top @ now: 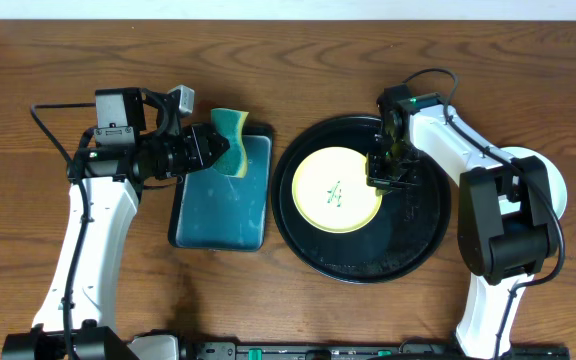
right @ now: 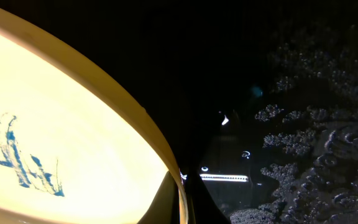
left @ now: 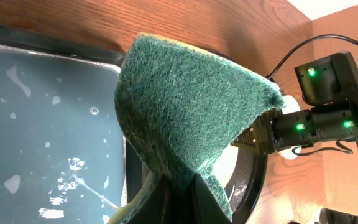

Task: Clean dirty plates on tray and stack at the side

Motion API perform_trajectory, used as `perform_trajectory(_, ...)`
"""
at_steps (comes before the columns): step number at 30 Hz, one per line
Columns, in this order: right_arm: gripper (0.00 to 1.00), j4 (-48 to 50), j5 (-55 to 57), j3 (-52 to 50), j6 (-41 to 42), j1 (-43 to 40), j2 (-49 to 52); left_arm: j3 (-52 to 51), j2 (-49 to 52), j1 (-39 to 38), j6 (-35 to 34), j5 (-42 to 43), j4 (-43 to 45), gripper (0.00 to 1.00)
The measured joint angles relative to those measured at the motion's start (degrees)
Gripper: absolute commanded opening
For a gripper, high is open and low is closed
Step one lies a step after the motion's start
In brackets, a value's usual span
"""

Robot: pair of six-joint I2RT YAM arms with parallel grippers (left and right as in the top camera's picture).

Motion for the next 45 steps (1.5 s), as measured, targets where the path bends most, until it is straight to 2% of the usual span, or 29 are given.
perform_trajectory(45,0.01,-0.02,0.02,0.00,0.00,0.00,0.00,0.00,0.00,0.00,0.02,-1.79,-0.02,0.07)
